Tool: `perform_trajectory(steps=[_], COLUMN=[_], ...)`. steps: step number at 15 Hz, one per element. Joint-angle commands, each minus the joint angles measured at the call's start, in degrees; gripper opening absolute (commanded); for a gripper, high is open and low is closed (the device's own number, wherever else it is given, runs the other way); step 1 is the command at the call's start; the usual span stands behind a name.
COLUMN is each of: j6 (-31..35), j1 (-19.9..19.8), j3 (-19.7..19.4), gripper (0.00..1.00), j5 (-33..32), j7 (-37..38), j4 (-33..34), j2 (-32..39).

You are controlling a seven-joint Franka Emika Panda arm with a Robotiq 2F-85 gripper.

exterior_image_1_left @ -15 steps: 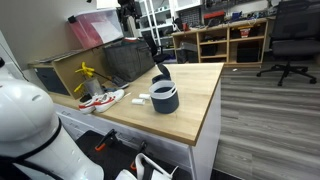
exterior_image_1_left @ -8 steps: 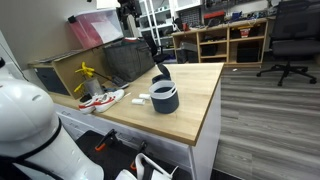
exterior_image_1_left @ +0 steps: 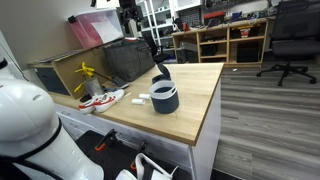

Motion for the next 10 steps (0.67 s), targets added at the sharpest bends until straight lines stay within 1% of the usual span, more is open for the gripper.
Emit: perform_trajectory(steps=[1, 5, 10], j6=[0.72, 2.96, 2.47], j1=[0.28, 0.13, 0.19], j3=[0.04, -0.17, -0.14], gripper=[1.00, 1.00, 1.00], j5=[0.31, 0.77, -0.01], j7=[0.41, -0.42, -0.01], j4=[1.41, 0.45, 0.22], j2=[1.01, 0.21, 0.49])
